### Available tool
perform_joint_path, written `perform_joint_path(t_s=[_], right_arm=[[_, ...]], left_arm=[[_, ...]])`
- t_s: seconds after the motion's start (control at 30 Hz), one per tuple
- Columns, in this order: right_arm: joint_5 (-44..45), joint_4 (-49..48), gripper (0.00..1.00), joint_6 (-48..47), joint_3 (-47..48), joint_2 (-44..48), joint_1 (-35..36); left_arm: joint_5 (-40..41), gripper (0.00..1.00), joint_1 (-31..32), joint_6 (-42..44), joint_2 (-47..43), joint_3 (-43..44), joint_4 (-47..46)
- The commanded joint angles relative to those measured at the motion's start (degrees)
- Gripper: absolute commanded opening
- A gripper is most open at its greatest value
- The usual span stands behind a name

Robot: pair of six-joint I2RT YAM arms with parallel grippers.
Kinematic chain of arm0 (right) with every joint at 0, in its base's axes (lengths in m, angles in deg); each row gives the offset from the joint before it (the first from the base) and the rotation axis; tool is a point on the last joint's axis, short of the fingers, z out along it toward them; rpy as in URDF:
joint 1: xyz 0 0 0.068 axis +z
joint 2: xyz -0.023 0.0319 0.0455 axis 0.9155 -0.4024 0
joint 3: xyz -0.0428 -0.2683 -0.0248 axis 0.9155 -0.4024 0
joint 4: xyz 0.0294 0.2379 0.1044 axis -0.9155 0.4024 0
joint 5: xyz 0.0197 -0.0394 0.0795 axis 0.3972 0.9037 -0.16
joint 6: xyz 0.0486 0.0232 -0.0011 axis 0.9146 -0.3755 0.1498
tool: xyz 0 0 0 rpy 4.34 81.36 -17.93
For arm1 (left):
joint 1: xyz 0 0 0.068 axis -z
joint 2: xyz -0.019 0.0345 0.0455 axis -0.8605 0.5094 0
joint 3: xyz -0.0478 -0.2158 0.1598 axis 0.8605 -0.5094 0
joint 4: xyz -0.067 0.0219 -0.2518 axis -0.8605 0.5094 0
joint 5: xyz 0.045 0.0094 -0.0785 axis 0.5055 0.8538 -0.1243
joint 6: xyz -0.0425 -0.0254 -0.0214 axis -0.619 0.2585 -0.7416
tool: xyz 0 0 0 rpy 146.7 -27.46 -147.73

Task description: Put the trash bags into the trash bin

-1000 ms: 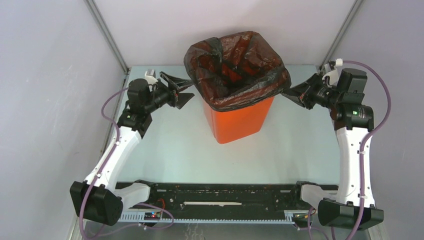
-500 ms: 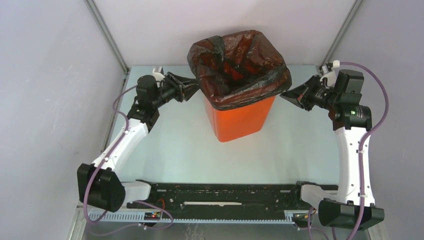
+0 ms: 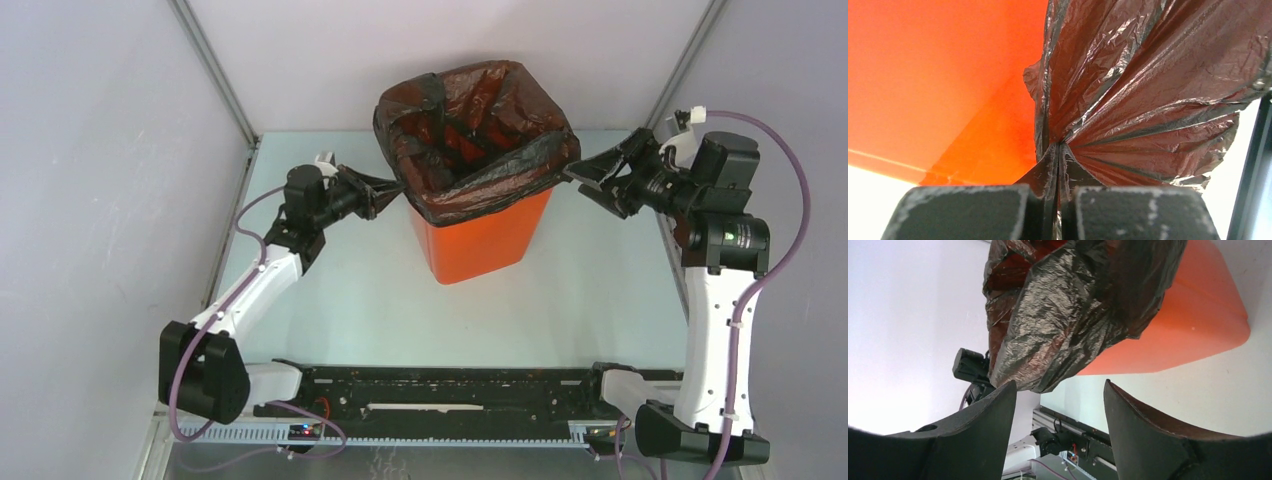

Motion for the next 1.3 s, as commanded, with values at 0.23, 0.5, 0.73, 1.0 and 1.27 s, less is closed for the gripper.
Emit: perform_joint_path(t_s=[0.23,0.5,0.73,1.0,1.27], right_arm=[[1.4,-2.1,0.66,-0.1,2.3,-5.6,-0.3],[-0.3,-6.3,0.38,1.0,-3.4,-4.9,-0.1],[0.6,-6.4,0.01,0.4,-6.5,-3.1,0.0],[3.4,-8.3,0.0,-3.0,-11.9,-4.8,1.8],[7.1,-6.2,0.0,-8.2,-17.2,-5.7,7.0]], left_arm=[[-0.2,0.0,2.0,1.7,-3.0,-2.0,0.9],[-0.2,0.0,2.0,2.1,-3.4,-1.7,1.2],[0.0,0.0,2.0,2.0,-3.6,-2.2,1.2],[0.0,0.0,2.1,2.3,-2.6,-2.8,1.2],[0.9,0.0,2.0,8.2,-1.8,-2.9,6.1]])
